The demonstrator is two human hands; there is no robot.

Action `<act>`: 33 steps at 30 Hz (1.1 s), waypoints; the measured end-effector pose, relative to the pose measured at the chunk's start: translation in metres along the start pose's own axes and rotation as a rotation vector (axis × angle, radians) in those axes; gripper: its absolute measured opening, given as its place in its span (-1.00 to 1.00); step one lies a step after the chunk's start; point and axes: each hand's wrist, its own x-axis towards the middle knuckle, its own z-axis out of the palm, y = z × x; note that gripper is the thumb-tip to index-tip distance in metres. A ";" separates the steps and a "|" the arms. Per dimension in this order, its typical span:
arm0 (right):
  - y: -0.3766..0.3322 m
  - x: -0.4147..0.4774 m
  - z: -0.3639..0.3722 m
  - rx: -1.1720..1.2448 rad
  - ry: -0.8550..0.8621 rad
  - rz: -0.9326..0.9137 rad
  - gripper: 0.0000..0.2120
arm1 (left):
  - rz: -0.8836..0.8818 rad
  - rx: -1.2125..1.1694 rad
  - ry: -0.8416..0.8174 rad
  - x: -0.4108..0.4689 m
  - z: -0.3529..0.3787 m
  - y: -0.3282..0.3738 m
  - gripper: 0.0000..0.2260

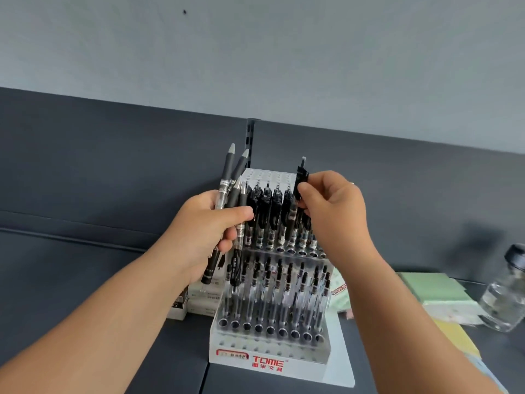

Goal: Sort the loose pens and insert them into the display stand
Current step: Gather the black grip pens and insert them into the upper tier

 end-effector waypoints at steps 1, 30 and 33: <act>0.003 0.000 0.002 -0.019 -0.005 0.005 -0.91 | 0.002 0.000 -0.002 0.001 0.000 0.000 -0.88; 0.018 -0.026 0.015 -0.297 0.065 -0.006 -0.95 | -0.041 -0.103 -0.143 0.015 0.007 -0.005 -0.92; 0.009 -0.035 0.016 -0.129 0.000 -0.051 -0.94 | -0.025 -0.165 -0.111 0.016 0.011 -0.002 -0.91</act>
